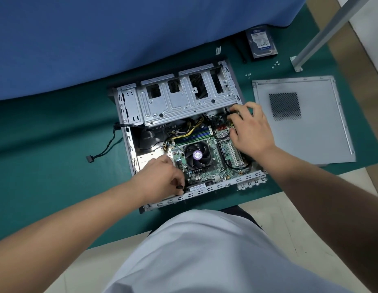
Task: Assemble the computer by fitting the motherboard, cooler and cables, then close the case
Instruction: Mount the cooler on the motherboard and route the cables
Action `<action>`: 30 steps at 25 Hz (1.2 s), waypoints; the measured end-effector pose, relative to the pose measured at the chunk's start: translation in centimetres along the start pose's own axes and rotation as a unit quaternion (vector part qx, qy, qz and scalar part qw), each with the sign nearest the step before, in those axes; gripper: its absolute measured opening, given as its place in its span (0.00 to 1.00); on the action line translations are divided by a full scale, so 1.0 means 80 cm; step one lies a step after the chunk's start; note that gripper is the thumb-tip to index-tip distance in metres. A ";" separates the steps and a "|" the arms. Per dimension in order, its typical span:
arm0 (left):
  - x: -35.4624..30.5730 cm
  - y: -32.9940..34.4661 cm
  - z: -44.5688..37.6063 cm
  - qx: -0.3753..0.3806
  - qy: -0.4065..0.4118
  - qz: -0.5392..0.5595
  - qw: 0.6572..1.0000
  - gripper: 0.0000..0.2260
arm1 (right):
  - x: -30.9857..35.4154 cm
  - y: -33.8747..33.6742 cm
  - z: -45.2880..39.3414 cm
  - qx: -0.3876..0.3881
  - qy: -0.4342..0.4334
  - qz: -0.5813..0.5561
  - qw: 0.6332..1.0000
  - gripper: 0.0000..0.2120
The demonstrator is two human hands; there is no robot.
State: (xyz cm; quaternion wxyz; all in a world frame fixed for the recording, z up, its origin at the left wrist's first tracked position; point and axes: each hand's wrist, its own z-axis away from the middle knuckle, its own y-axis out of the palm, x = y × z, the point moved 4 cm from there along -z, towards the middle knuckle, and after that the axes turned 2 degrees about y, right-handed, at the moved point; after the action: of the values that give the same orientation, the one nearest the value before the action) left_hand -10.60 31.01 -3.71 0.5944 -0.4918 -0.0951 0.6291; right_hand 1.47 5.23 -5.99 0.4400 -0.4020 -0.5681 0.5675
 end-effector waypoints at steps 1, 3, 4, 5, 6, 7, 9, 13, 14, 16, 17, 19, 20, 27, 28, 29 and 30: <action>-0.004 0.001 0.002 -0.003 -0.004 -0.002 1.000 0.05 | 0.000 0.000 0.000 -0.001 -0.001 0.001 1.000 0.15; -0.013 0.006 0.006 -0.014 -0.017 -0.030 0.999 0.05 | 0.000 0.000 0.000 -0.004 0.001 0.002 1.000 0.15; -0.016 0.010 0.008 -0.021 -0.036 -0.033 0.999 0.05 | 0.001 0.000 0.000 -0.004 0.001 0.003 1.000 0.15; -0.017 0.014 0.012 -0.029 -0.062 -0.021 0.997 0.04 | 0.001 0.000 0.000 -0.004 0.001 0.004 1.000 0.15; -0.018 0.016 0.014 -0.039 -0.094 0.006 0.995 0.04 | 0.001 0.000 0.000 -0.004 0.001 0.005 1.000 0.15; -0.017 0.020 0.016 -0.051 -0.126 0.041 0.990 0.07 | 0.002 0.000 0.000 -0.004 0.000 0.005 1.000 0.15; -0.018 0.024 0.017 -0.083 -0.172 0.105 0.976 0.09 | 0.002 0.000 0.000 -0.005 -0.001 0.008 1.000 0.15; -0.036 0.030 0.018 -0.145 -0.171 0.121 0.967 0.04 | 0.002 -0.001 0.002 -0.007 0.000 0.015 1.000 0.15; -0.037 0.031 0.019 -0.151 -0.171 0.133 0.964 0.04 | 0.002 -0.001 0.002 -0.007 0.000 0.016 1.000 0.15; -0.028 0.031 0.021 -0.134 -0.175 0.166 0.961 0.05 | 0.002 -0.001 0.003 -0.008 -0.001 0.014 1.000 0.15; -0.023 0.030 0.021 -0.116 -0.172 0.179 0.962 0.05 | 0.002 -0.001 0.003 -0.009 -0.002 0.013 1.000 0.15; -0.019 0.029 0.020 -0.097 -0.150 0.184 0.966 0.05 | 0.003 -0.002 0.002 -0.010 -0.004 0.017 1.000 0.14; -0.022 0.027 0.019 -0.101 -0.131 0.171 0.971 0.04 | 0.003 -0.001 0.002 -0.012 -0.006 0.018 1.000 0.14; -0.022 0.027 0.007 -0.128 -0.063 0.143 0.979 0.03 | 0.001 0.001 0.002 -0.032 -0.016 0.024 0.999 0.13; -0.018 0.028 0.009 -0.118 -0.050 0.146 0.981 0.03 | 0.002 0.002 0.002 -0.031 -0.022 0.031 0.999 0.13; -0.015 0.029 0.012 -0.108 -0.035 0.153 0.982 0.03 | 0.003 0.002 0.004 -0.025 -0.028 0.048 0.998 0.14; -0.012 0.029 0.016 -0.101 -0.019 0.165 0.981 0.04 | 0.006 0.001 0.005 -0.014 -0.030 0.068 0.997 0.14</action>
State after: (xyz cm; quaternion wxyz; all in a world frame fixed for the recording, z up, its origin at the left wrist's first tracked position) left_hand -13.23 30.18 -4.25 0.4280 -0.5462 -0.0867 0.7148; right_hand 0.95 5.59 -6.07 0.3773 -0.4292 -0.5602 0.5996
